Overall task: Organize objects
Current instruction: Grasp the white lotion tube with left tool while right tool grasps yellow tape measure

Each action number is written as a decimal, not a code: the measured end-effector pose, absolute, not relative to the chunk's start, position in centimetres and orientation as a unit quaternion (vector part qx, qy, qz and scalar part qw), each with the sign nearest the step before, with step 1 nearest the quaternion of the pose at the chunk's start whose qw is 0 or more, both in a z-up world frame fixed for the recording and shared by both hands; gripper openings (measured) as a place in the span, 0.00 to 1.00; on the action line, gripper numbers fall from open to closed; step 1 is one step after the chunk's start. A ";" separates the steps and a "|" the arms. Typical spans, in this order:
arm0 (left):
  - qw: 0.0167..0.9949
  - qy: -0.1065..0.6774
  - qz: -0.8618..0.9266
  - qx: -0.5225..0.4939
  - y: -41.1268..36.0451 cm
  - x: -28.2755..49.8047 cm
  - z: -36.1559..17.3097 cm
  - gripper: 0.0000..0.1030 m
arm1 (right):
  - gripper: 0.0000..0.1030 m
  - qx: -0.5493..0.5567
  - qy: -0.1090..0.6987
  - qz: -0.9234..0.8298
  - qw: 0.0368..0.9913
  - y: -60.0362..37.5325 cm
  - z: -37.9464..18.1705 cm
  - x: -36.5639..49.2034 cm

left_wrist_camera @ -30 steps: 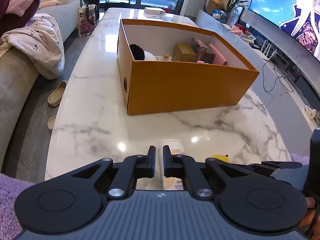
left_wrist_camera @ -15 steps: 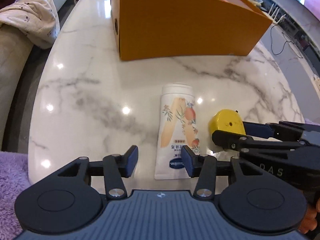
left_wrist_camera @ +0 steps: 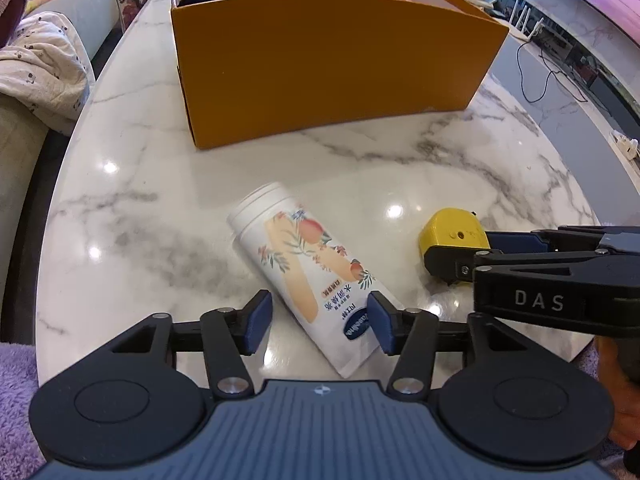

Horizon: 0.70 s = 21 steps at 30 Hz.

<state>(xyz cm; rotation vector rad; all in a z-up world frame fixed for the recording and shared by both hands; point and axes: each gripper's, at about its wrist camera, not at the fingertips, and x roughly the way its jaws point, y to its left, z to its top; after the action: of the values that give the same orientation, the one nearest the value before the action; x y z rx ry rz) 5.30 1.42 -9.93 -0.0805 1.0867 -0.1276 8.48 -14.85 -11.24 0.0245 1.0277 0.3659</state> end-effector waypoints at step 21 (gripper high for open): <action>0.863 0.500 -0.070 -0.035 0.5 5.7 -9.9 0.12 | 0.52 0.036 0.499 0.173 0.848 -16.1 -11.0 8.4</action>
<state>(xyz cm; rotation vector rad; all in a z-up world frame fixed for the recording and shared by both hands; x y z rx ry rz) 5.73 0.52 -9.92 -0.0741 1.0477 -0.1457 8.40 -16.15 -11.03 0.0749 1.0524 0.3643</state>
